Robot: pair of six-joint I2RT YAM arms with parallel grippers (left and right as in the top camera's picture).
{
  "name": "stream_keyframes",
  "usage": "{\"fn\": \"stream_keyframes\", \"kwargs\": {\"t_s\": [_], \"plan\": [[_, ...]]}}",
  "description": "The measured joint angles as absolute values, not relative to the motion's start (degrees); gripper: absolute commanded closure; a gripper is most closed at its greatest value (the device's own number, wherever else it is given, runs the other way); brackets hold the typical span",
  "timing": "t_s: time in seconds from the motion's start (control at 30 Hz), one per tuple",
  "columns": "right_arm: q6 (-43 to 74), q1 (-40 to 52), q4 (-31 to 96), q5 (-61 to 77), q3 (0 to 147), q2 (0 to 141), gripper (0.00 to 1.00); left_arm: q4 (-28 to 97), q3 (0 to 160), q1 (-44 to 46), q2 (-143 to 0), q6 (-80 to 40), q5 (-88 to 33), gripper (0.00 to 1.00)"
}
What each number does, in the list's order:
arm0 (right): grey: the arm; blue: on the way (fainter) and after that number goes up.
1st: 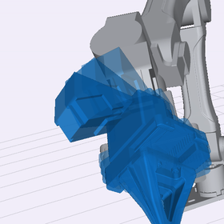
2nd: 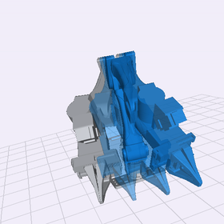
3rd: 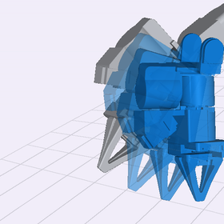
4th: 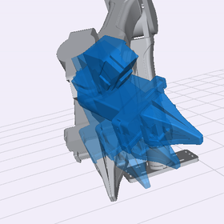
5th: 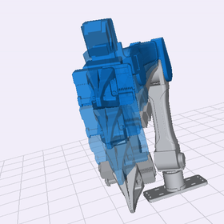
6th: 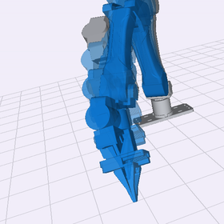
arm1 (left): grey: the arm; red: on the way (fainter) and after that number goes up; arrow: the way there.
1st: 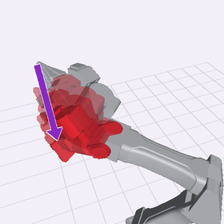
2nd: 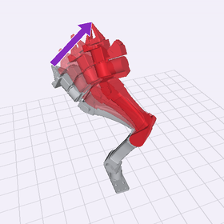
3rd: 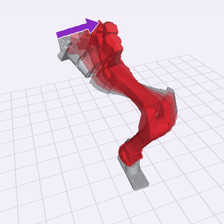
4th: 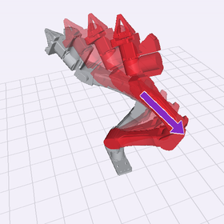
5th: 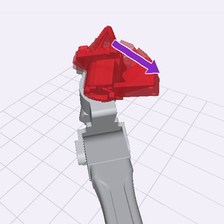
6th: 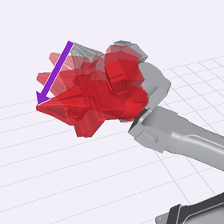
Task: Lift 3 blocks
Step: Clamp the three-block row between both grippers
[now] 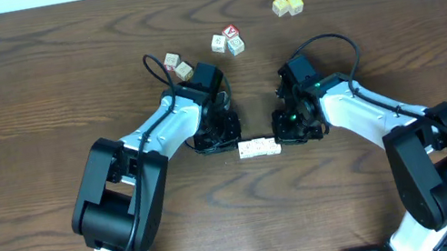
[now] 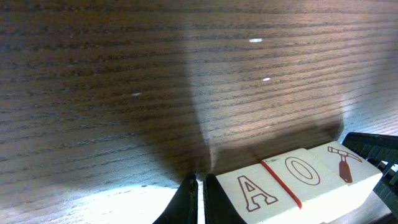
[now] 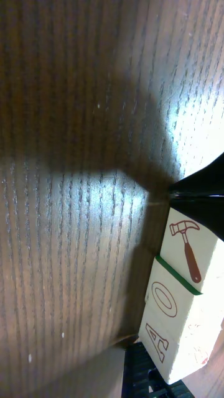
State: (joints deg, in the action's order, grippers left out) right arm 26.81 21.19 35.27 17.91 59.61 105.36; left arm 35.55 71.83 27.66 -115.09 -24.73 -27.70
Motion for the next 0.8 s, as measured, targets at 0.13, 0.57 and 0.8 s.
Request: {"fn": "stream_keyframes", "kwargs": {"t_s": [0.13, 0.57, 0.8], "plan": [[27.9, 21.19, 35.29, 17.87, 59.59, 105.36, 0.98, 35.59, 71.83, 27.79, -115.09, -25.08, -27.64, 0.93], [28.29, 21.19, 36.64, 18.09, 59.59, 105.36, 0.99, 39.18, 71.85, 28.34, -115.09, -25.3, -28.01, 0.93], [27.29, 18.79, 40.86, 17.8, 59.57, 105.36, 0.99, 42.5, 71.85, 24.71, -115.09, -24.36, -28.14, 0.93]]}}
